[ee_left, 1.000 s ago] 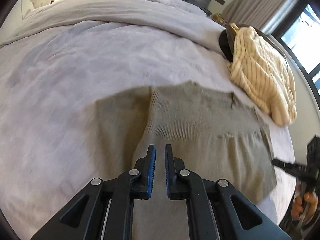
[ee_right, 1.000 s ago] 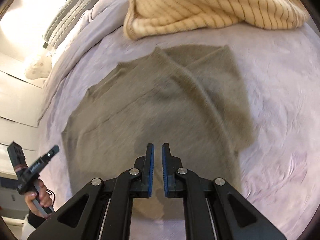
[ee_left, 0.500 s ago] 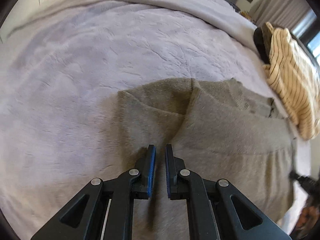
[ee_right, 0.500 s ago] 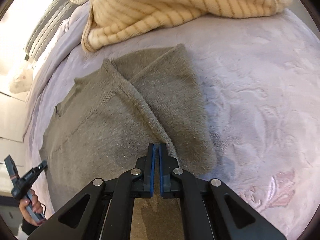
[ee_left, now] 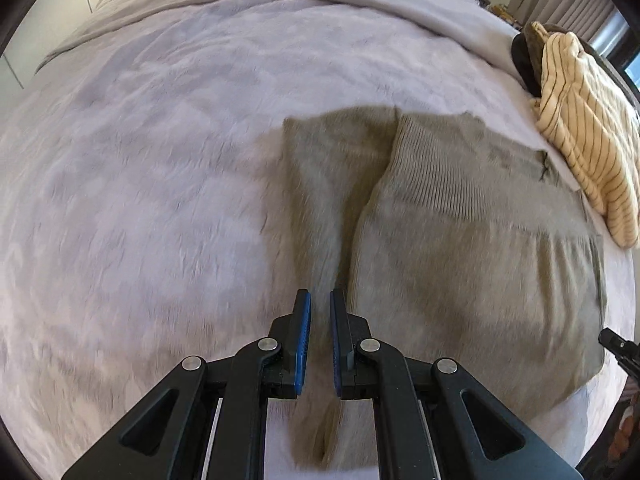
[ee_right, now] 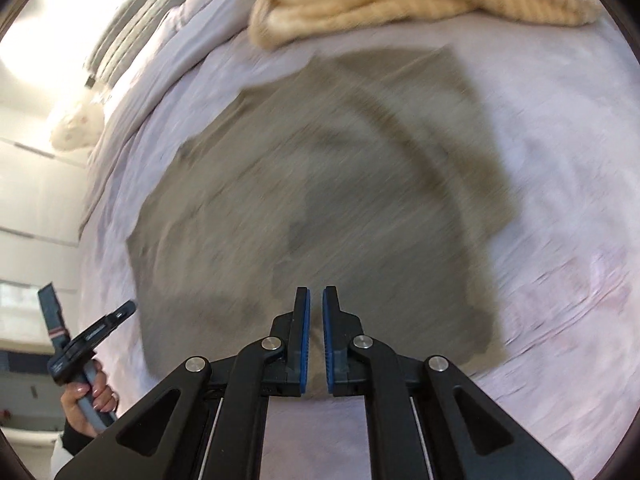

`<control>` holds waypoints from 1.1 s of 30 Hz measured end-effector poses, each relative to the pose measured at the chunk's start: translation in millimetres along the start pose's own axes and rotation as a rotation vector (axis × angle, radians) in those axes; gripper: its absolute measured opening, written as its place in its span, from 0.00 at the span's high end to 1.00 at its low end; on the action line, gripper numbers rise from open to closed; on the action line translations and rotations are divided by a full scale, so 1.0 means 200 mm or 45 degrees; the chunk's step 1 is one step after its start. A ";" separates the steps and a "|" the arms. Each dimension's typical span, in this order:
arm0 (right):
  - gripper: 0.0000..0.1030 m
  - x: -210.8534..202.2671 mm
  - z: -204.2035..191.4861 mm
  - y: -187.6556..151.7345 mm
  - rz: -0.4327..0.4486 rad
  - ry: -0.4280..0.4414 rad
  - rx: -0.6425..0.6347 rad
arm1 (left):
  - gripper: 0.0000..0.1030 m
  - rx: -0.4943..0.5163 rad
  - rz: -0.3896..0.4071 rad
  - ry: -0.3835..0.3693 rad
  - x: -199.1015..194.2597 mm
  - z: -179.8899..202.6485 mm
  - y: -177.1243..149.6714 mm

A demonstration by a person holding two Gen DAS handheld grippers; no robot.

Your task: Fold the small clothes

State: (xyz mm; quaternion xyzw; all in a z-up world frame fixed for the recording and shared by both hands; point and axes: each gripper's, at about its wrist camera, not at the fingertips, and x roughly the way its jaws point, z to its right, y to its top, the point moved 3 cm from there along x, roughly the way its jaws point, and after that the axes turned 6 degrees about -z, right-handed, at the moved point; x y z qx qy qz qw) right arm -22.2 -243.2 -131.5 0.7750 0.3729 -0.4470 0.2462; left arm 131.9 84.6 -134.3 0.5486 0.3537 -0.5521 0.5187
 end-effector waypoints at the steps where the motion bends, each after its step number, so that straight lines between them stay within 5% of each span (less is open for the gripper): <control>1: 0.93 0.02 -0.03 -0.02 -0.022 0.017 -0.007 | 0.90 -0.004 -0.003 0.004 0.00 0.00 -0.02; 5: 0.93 0.10 -0.11 -0.09 -0.086 0.049 -0.032 | 0.90 0.003 -0.007 0.038 -0.01 -0.02 -0.09; 7: 0.92 0.14 -0.16 -0.12 -0.116 0.061 -0.046 | 0.37 -0.013 -0.013 0.043 -0.01 -0.04 -0.11; 8: 0.92 0.16 -0.17 -0.13 -0.128 0.063 -0.051 | 0.00 -0.039 0.007 0.072 -0.03 -0.06 -0.13; 11: 0.69 0.20 -0.22 -0.18 -0.155 0.072 -0.059 | 0.01 -0.049 0.053 0.075 -0.08 -0.09 -0.16; 12: 0.49 0.20 -0.23 -0.19 -0.158 0.081 -0.054 | 0.01 -0.063 0.049 0.077 -0.08 -0.10 -0.17; 13: 0.40 0.21 -0.25 -0.20 -0.155 0.091 -0.054 | 0.01 -0.073 0.043 0.071 -0.08 -0.11 -0.18; 33: 0.37 0.37 -0.35 -0.34 -0.242 0.210 0.033 | 0.01 -0.096 -0.058 0.089 -0.03 -0.21 -0.30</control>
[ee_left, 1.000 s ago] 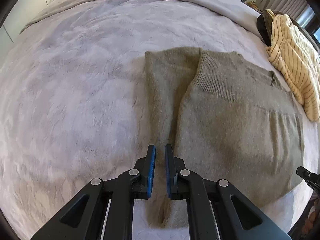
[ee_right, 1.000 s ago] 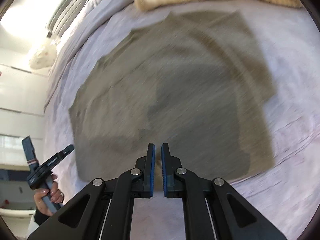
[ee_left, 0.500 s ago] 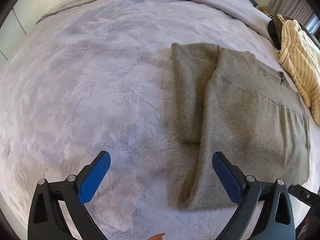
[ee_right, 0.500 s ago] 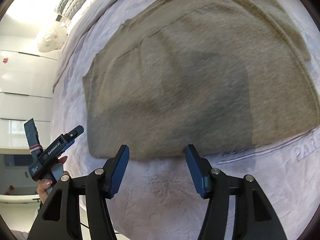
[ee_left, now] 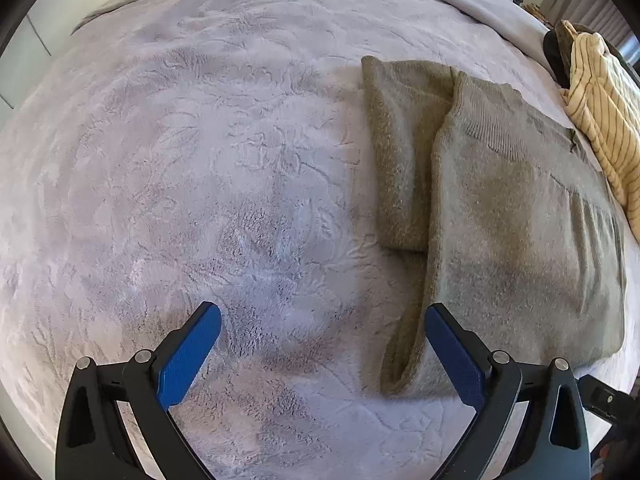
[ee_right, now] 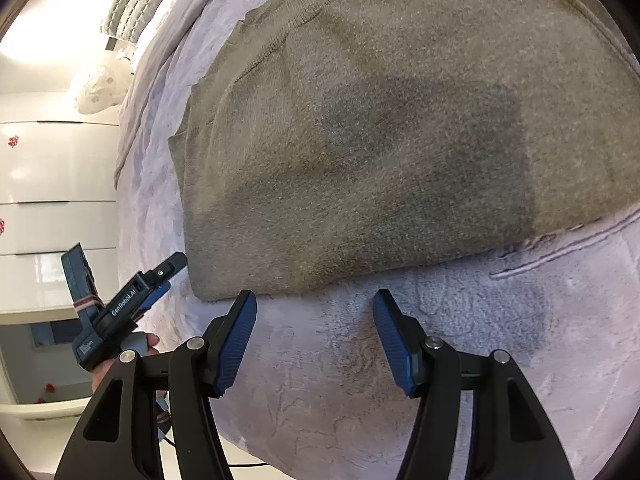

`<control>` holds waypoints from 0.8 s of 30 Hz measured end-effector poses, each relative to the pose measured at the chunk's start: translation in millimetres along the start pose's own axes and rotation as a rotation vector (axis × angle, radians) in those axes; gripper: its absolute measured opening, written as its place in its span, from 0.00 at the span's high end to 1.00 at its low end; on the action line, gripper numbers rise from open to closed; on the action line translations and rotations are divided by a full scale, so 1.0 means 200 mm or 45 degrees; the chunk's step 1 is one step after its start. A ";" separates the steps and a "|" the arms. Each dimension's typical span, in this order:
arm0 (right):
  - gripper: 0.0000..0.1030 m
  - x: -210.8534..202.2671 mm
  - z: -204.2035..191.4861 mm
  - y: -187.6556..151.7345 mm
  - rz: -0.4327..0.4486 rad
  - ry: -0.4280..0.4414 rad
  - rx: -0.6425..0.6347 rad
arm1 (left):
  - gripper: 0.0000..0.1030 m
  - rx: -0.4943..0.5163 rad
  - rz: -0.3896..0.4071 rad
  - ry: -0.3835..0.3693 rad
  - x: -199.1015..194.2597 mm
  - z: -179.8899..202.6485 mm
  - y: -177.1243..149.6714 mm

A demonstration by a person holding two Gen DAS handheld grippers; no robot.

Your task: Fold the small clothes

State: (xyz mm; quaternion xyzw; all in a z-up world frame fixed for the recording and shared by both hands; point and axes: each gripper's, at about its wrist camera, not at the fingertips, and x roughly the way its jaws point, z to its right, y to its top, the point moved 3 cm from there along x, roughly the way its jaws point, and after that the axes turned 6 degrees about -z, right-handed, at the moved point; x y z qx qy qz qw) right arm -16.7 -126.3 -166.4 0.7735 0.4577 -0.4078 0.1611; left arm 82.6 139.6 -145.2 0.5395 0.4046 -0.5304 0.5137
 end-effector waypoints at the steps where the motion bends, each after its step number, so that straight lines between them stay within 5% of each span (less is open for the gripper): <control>1: 0.37 0.01 -0.01 0.00 0.000 0.006 0.005 | 0.01 0.003 -0.003 -0.002 0.00 -0.01 0.00; 14: 0.37 0.17 -0.08 0.01 -0.012 0.125 0.087 | 0.01 0.009 -0.051 -0.026 0.05 -0.01 0.00; 24: 0.36 0.32 -0.14 0.09 0.029 0.304 0.211 | 0.01 -0.030 -0.088 -0.222 0.06 -0.10 0.02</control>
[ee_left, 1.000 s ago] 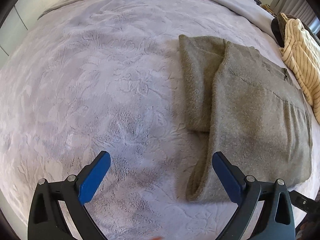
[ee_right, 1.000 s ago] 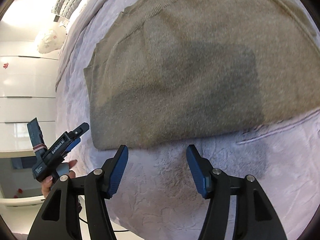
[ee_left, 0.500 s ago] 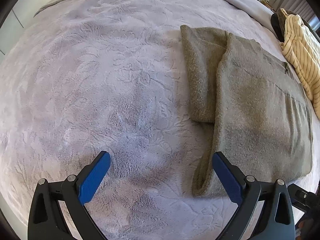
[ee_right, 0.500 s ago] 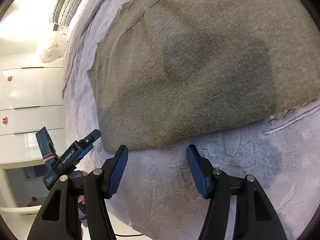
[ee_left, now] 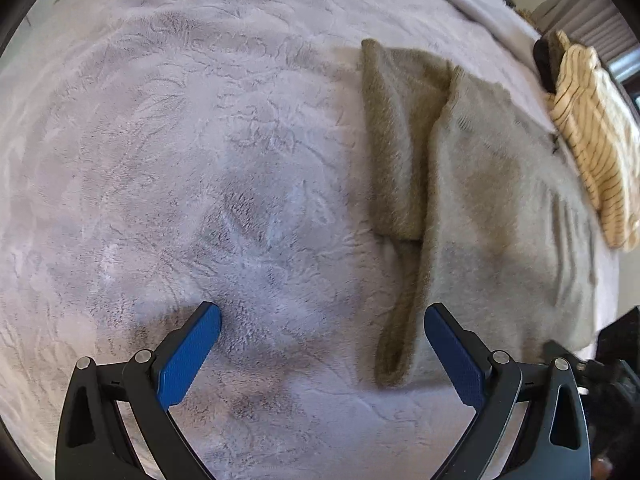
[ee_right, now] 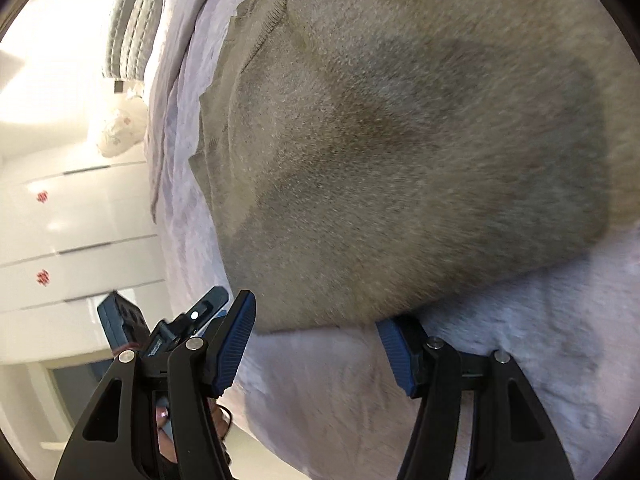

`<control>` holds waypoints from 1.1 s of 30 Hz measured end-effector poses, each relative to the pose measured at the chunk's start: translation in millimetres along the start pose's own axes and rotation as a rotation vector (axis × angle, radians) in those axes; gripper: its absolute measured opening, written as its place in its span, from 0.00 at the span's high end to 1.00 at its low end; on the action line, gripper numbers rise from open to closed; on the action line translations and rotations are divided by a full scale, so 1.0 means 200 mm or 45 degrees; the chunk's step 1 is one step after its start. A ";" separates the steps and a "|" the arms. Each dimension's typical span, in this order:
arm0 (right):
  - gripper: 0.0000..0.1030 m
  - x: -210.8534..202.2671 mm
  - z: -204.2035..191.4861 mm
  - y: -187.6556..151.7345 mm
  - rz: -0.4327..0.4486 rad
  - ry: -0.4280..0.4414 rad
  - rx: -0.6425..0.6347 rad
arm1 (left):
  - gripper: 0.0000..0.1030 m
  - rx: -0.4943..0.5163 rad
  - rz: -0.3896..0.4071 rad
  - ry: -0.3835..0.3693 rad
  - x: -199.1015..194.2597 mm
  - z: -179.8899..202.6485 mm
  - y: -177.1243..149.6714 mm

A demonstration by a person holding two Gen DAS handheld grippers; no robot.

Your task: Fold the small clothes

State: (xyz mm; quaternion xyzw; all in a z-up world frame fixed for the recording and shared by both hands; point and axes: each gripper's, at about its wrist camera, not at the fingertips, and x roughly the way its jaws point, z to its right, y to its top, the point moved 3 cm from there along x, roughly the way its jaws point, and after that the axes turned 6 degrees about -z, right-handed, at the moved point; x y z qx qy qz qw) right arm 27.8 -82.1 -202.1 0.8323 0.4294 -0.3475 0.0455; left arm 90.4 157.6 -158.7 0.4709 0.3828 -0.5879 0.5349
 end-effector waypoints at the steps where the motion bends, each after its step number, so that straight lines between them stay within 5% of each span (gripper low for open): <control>1: 0.36 0.02 0.00 0.00 0.007 0.019 0.009 | 0.01 -0.004 0.006 -0.032 -0.01 -0.01 0.01; 8: 0.37 0.16 -0.05 0.07 0.026 0.250 0.123 | 0.01 0.011 0.022 -0.201 -0.03 0.01 0.07; 9: 0.48 0.18 -0.06 0.08 0.028 0.277 0.137 | 0.01 0.009 0.018 -0.234 -0.02 0.02 0.09; 10: 0.75 0.19 -0.06 0.09 0.025 0.280 0.142 | 0.01 0.003 0.013 -0.273 -0.02 0.03 0.11; 11: 0.89 0.19 -0.07 0.10 0.021 0.272 0.145 | 0.01 -0.003 0.008 -0.299 -0.01 0.07 0.12; 12: 0.91 0.19 -0.08 0.11 0.024 0.274 0.143 | 0.01 -0.009 0.001 -0.338 -0.01 0.10 0.14; 22: 0.92 0.01 -0.37 0.17 0.050 0.404 -0.121 | 0.01 -0.033 -0.104 -0.638 0.16 0.35 0.39; 29: 0.92 -0.01 -0.36 0.16 0.006 0.377 -0.161 | 0.01 0.012 -0.124 -0.785 0.16 0.50 0.48; 31: 0.92 0.05 -0.32 0.14 -0.040 0.323 -0.153 | 0.11 0.041 -0.122 -0.722 0.20 0.54 0.49; 33: 0.91 0.08 -0.26 0.12 -0.088 0.254 -0.144 | 0.35 0.064 -0.140 -0.656 0.24 0.57 0.48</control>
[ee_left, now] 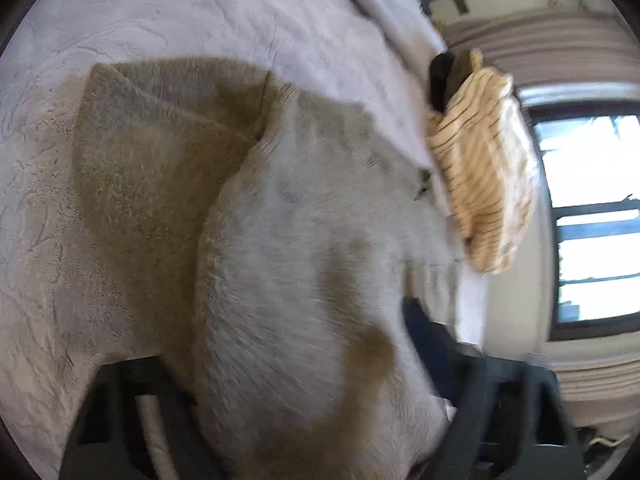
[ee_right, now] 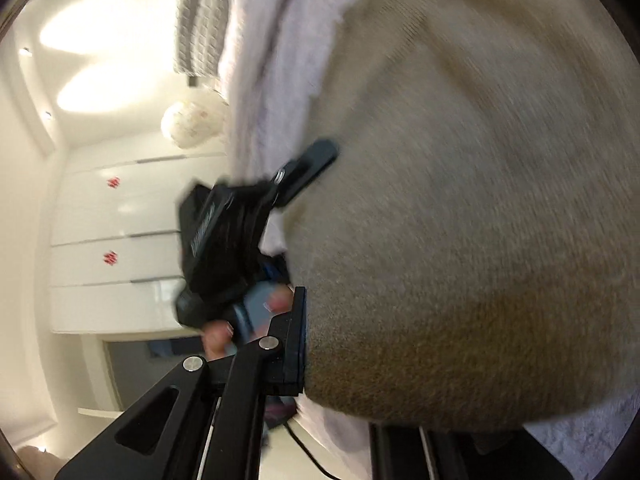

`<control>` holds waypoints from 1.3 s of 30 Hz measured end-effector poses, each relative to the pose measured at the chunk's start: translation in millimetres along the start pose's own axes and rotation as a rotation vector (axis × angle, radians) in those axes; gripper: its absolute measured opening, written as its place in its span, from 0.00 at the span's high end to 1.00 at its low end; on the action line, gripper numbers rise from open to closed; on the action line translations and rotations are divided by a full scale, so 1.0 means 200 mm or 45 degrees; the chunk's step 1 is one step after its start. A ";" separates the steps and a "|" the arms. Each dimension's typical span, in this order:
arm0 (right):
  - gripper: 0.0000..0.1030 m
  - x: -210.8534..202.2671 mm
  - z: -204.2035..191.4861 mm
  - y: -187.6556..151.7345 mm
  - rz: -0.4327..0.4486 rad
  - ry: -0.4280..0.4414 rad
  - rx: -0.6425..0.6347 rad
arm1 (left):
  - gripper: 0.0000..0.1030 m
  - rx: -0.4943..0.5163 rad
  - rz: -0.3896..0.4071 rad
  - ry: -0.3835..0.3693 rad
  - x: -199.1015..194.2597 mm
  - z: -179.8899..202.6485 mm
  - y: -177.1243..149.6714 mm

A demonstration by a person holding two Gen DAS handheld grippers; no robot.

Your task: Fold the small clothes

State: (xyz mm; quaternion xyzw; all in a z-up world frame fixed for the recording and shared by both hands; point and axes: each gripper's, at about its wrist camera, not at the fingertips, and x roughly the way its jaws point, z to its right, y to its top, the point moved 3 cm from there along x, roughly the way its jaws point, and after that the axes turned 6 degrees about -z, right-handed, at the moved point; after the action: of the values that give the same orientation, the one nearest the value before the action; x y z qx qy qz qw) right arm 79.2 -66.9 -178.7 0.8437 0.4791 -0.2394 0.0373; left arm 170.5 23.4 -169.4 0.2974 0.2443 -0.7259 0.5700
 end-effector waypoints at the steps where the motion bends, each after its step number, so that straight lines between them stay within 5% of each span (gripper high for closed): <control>1: 0.88 0.01 0.02 -0.02 -0.026 -0.036 0.004 | 0.37 0.002 -0.010 0.017 0.02 0.00 0.00; 5: 0.78 -0.01 0.05 -0.07 -0.151 -0.172 -0.023 | 0.38 0.039 -0.009 0.100 0.06 -0.02 -0.04; 7: 0.25 -0.05 0.04 -0.09 -0.219 -0.258 -0.066 | 0.38 0.053 -0.012 0.128 0.07 -0.01 -0.04; 8: 0.19 -0.07 0.02 -0.10 -0.242 -0.287 -0.107 | 0.38 0.056 -0.013 0.142 0.08 -0.01 -0.04; 11: 0.18 -0.20 -0.08 -0.11 -0.266 -0.324 -0.272 | 0.38 0.069 -0.018 0.170 0.09 0.01 -0.03; 14: 0.18 -0.36 -0.14 0.00 -0.143 -0.428 -0.371 | 0.38 0.095 -0.024 0.210 0.10 0.02 -0.04; 15: 0.21 -0.42 -0.13 0.02 -0.092 -0.470 -0.384 | 0.38 0.101 -0.026 0.221 0.11 0.03 -0.04; 17: 0.47 -0.47 -0.11 0.12 0.000 -0.559 -0.380 | 0.38 0.113 -0.026 0.244 0.11 0.04 -0.04; 18: 0.81 -0.49 -0.09 0.19 0.033 -0.575 -0.363 | 0.38 0.123 -0.024 0.261 0.11 0.05 -0.04; 19: 0.96 -0.49 -0.08 0.23 0.054 -0.578 -0.348 | 0.40 0.141 -0.018 0.282 0.11 0.06 -0.04; 21: 0.96 -0.48 -0.05 0.32 0.099 -0.615 -0.339 | 0.58 0.179 -0.011 0.321 0.11 0.08 -0.04; 24: 0.96 -0.38 0.03 0.39 0.067 -0.674 -0.357 | 0.69 0.203 0.018 0.345 0.10 0.11 -0.04; 31: 0.98 -0.28 0.21 0.39 0.017 -0.664 -0.315 | 0.72 0.250 0.109 0.346 0.00 0.29 -0.04; 39: 0.98 -0.54 0.25 0.37 0.082 -0.475 -0.269 | 0.72 0.482 0.153 0.314 0.03 0.81 -0.04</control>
State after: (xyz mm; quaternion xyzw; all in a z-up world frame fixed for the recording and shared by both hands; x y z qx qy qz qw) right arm 75.3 -207.2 -188.3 0.7910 0.4589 -0.3387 0.2212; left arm 137.2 -91.4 -60.3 0.4994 0.1533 -0.6817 0.5122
